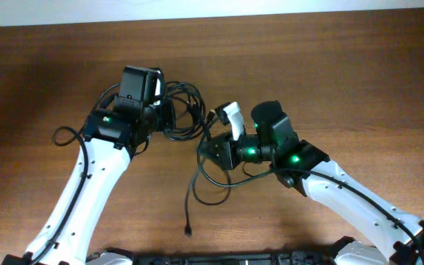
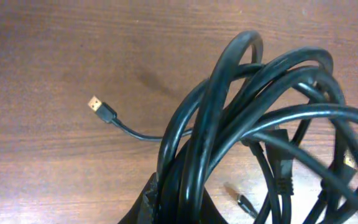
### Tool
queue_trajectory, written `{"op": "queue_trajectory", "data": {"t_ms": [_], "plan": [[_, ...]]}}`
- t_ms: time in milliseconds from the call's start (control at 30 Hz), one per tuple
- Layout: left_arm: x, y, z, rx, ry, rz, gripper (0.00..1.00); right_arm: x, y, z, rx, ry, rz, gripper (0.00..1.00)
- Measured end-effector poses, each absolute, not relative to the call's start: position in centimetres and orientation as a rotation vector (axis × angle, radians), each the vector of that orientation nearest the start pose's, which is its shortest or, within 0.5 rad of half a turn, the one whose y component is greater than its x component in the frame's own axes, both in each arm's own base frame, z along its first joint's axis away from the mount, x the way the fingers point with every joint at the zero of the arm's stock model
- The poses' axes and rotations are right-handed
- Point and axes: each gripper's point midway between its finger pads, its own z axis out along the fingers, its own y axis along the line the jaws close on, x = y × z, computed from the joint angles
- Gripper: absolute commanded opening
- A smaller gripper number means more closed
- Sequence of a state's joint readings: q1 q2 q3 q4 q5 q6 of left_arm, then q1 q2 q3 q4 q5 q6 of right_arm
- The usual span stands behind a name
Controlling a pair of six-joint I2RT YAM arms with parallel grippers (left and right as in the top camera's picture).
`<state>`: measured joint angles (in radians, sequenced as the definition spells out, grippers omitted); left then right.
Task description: Untangle cables
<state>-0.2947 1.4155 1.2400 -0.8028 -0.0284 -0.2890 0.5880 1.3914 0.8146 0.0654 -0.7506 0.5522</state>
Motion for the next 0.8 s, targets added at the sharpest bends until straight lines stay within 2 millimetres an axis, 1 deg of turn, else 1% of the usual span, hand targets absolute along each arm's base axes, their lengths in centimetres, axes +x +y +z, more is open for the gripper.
{"op": "queue_trajectory", "data": {"t_ms": [67,100,133,200,233,300,400,467,567,667,700,733,767,800], "plan": [[35.3,-10.6,18.7,0.011,2.556,-0.183,0.00,25.9,31.5,20.5,-0.558,2.139,1.463,0.04],[35.3,-11.0,18.7,0.025,2.553,-0.184,0.00,26.1,31.8,21.5,-0.566,2.088,1.478,0.04],[35.1,-11.5,18.8,0.039,2.551,-0.187,0.00,26.3,31.8,22.0,-0.567,2.063,1.488,0.04],[35.1,-11.9,18.8,0.055,2.545,-0.187,0.00,26.3,31.7,22.0,-0.562,2.067,1.497,0.04],[35.1,-12.0,18.9,0.057,2.541,-0.188,0.00,26.3,31.5,21.8,-0.553,2.082,1.497,0.04],[35.5,-12.1,19.2,0.057,2.523,-0.192,0.00,26.5,30.8,20.7,-0.510,2.150,1.482,0.04],[36.3,-12.3,19.8,0.049,2.479,-0.204,0.00,26.2,29.6,18.3,-0.436,2.295,1.437,0.04],[37.0,-12.6,20.4,0.012,2.444,-0.240,0.00,25.6,29.0,16.8,-0.395,2.388,1.406,0.04],[37.7,-13.4,21.2,-0.122,2.407,-0.351,0.00,25.3,28.6,16.1,-0.372,2.445,1.376,0.04],[38.2,-14.0,21.7,-0.245,2.377,-0.445,0.00,25.0,29.0,16.1,-0.398,2.444,1.361,0.04],[38.2,-14.0,21.7,-0.282,2.375,-0.465,0.00,24.8,29.2,16.1,-0.409,2.443,1.358,0.07],[38.2,-14.1,21.7,-0.324,2.375,-0.485,0.00,24.6,29.4,16.0,-0.419,2.446,1.348,0.32],[38.2,-14.1,21.6,-0.342,2.375,-0.491,0.00,24.6,29.5,15.9,-0.422,2.449,1.333,0.51],[38.2,-14.0,21.6,-0.362,2.370,-0.493,0.00,24.1,29.6,15.6,-0.431,2.467,1.323,0.62]]}}
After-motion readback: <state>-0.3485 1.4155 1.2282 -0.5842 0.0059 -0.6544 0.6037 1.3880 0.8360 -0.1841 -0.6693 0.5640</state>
